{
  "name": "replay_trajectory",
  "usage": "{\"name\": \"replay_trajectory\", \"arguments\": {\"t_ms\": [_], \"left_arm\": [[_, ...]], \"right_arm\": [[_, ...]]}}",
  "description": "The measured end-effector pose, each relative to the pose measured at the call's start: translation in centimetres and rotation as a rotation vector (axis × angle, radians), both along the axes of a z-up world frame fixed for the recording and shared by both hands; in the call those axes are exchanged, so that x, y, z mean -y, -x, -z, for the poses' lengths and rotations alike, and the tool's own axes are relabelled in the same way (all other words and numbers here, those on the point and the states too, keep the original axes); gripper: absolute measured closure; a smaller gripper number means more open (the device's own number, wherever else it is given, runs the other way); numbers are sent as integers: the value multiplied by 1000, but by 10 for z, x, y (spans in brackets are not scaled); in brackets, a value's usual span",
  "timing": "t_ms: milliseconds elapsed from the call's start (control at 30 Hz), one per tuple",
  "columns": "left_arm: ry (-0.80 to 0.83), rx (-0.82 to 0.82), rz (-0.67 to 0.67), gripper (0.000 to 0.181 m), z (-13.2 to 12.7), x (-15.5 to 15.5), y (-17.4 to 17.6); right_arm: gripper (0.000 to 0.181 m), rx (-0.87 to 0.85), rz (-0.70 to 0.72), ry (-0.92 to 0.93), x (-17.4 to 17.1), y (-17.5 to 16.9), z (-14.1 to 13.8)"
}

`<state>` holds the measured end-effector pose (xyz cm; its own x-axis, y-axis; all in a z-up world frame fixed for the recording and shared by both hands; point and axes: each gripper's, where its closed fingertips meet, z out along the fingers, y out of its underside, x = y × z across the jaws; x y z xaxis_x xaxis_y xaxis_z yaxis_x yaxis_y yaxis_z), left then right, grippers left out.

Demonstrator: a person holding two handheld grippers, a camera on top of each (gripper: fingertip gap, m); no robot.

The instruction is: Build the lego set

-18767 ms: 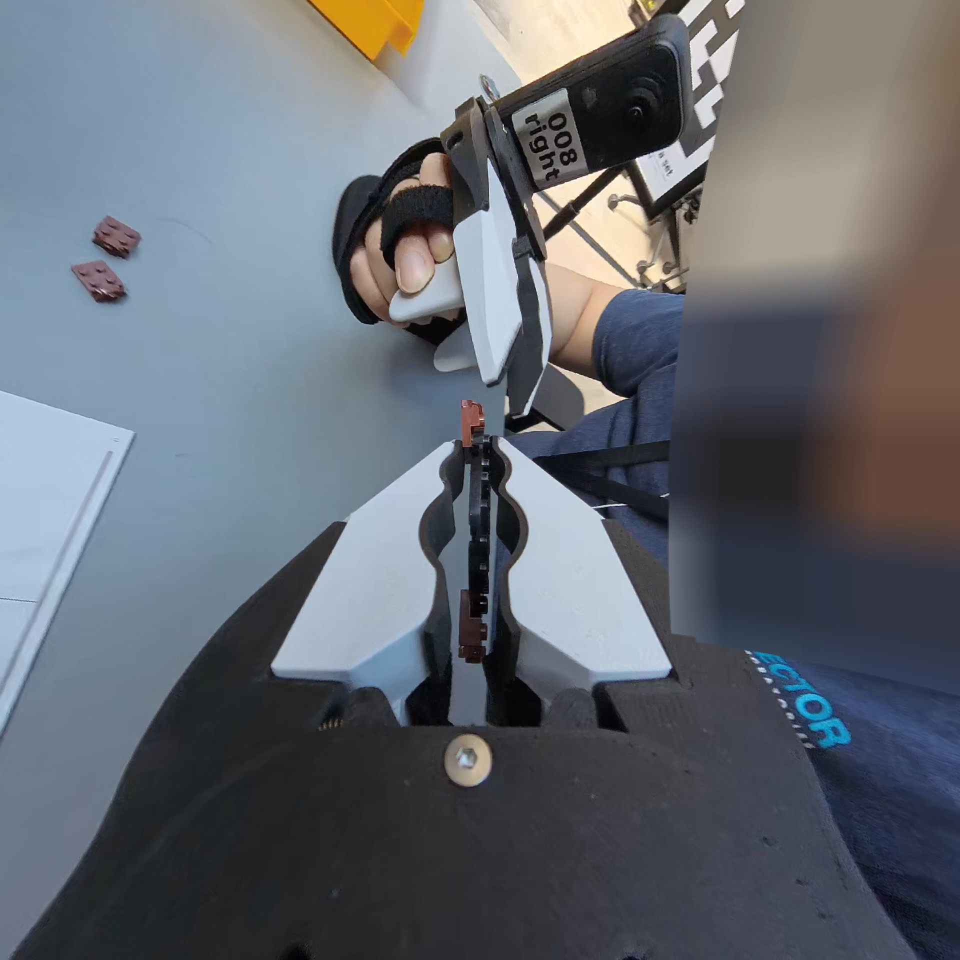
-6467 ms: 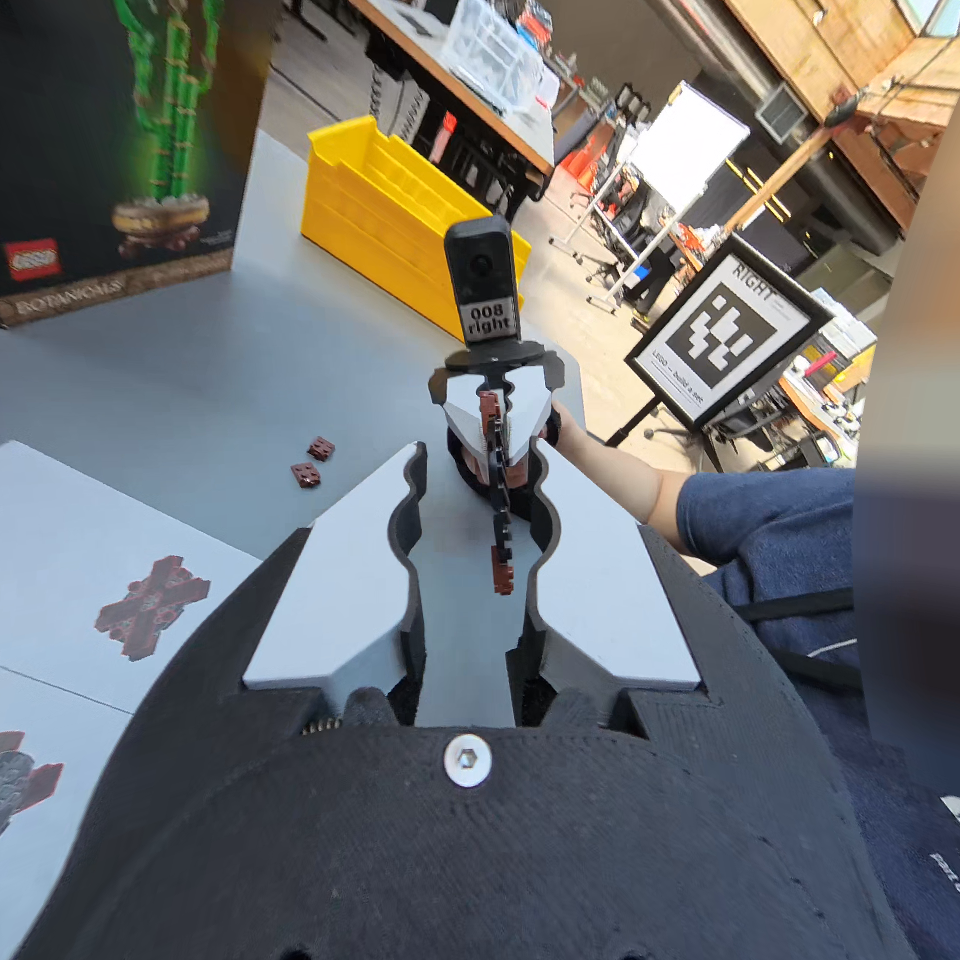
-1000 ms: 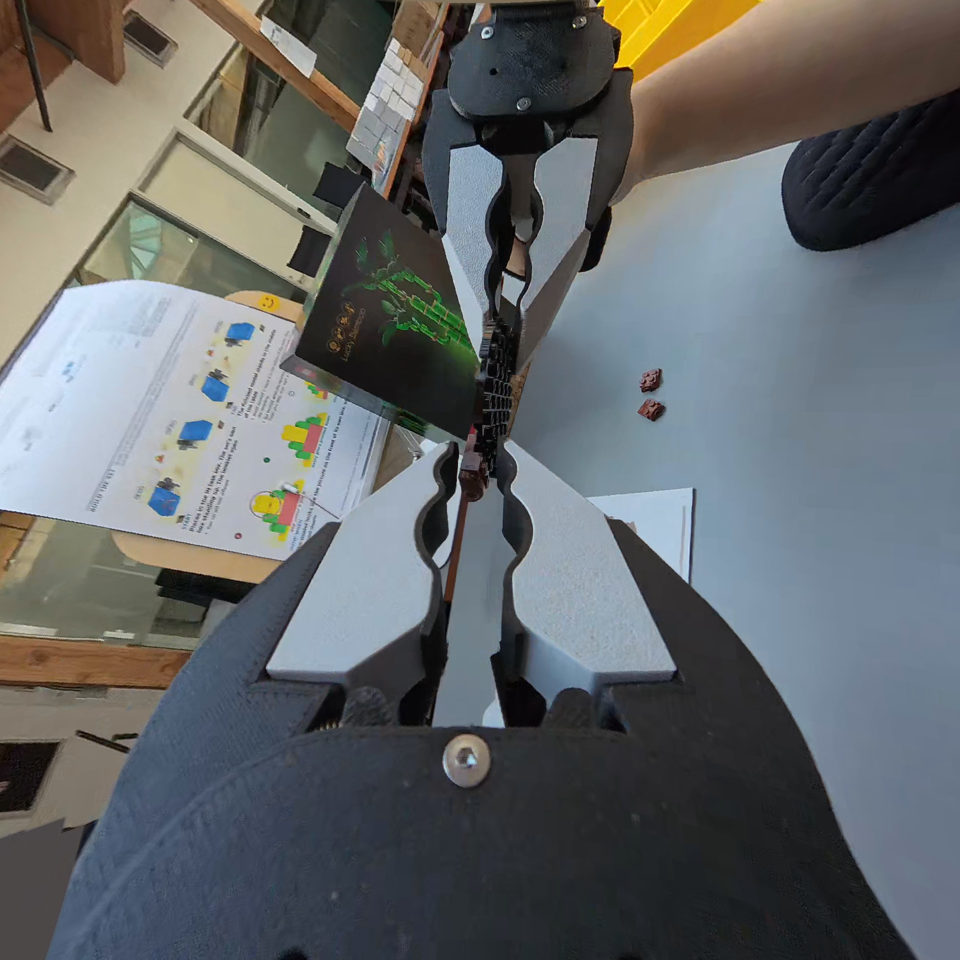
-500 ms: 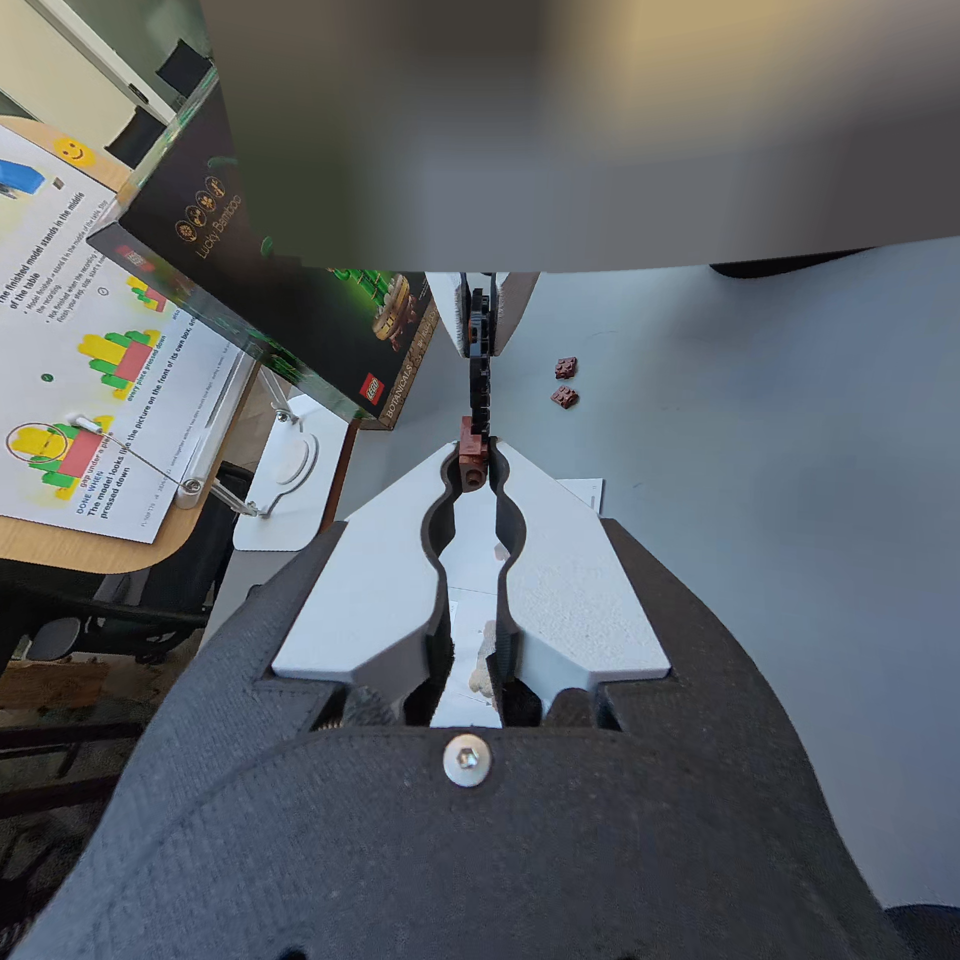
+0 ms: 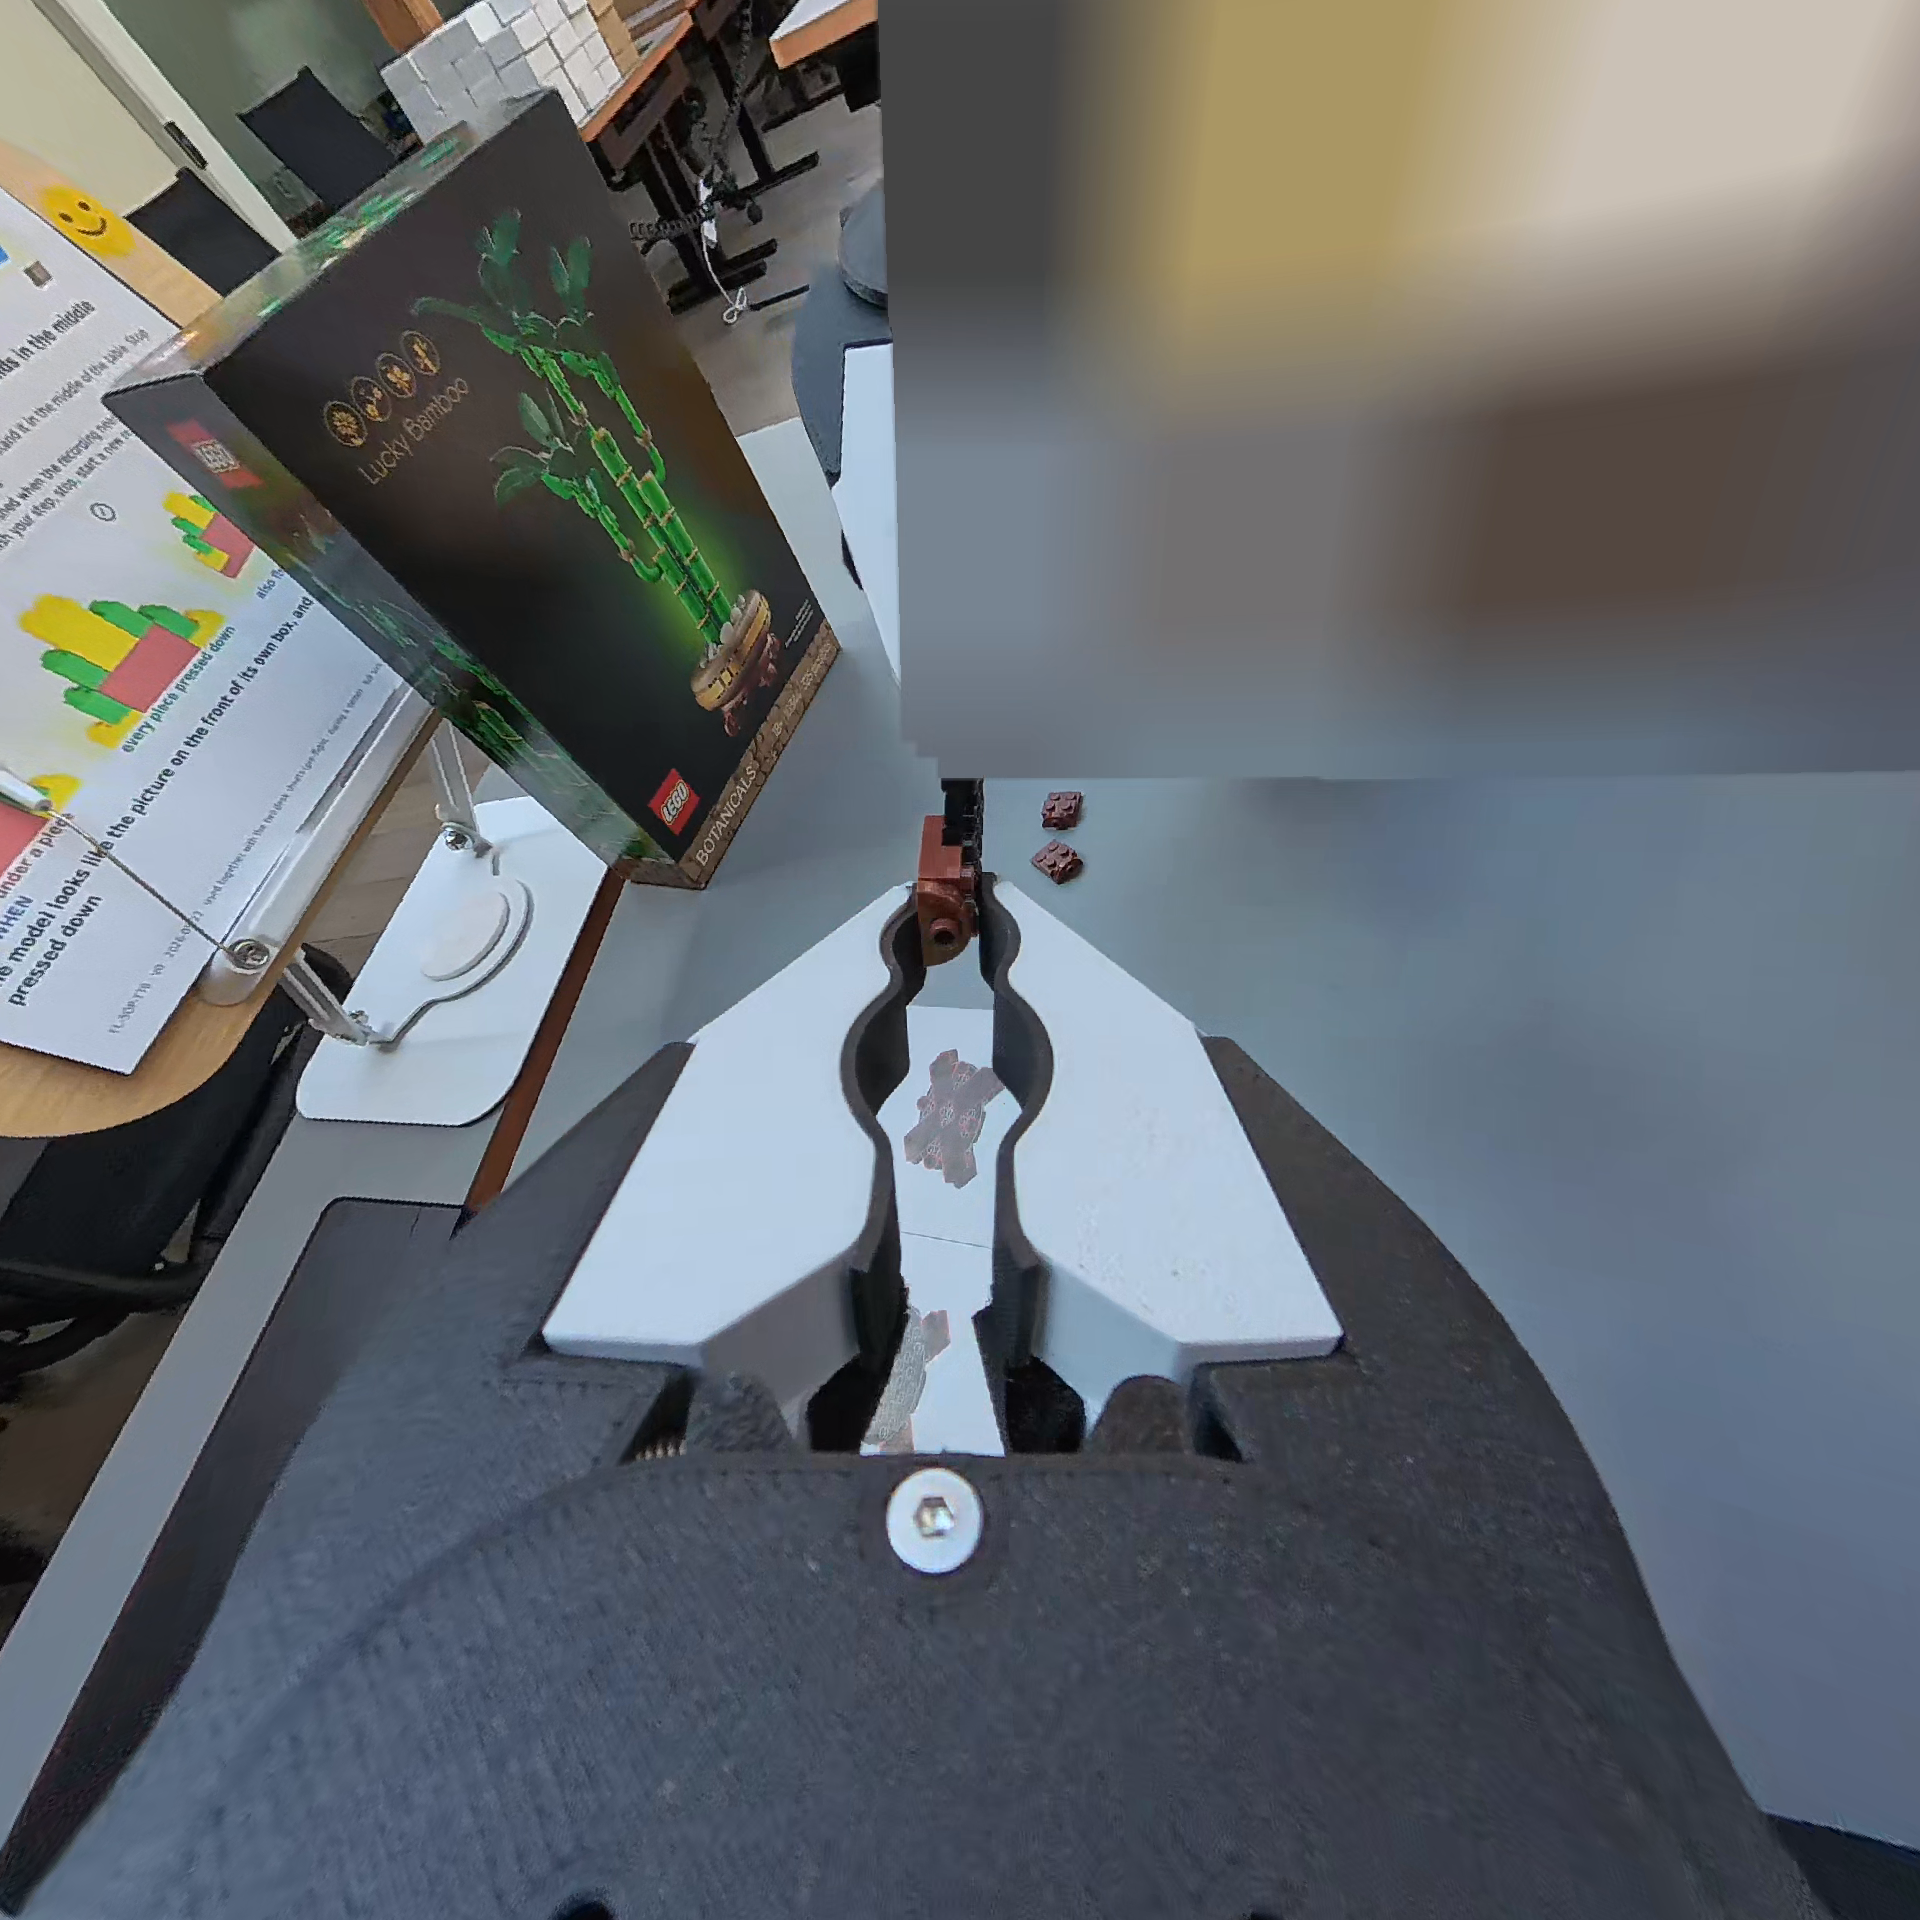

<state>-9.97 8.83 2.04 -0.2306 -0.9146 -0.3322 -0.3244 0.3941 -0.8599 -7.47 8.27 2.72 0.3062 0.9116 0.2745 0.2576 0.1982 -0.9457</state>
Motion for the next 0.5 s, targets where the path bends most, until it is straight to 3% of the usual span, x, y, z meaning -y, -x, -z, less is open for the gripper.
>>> {"name": "replay_trajectory", "arguments": {"t_ms": [300,500], "left_arm": [[160,31,22,176,-9,-4,7],[255,54,2,166,-19,-8,8]], "right_arm": [[174,-125,-19,171,-5,-8,-6],[174,-345,-133,491,-7,-17,-17]]}}
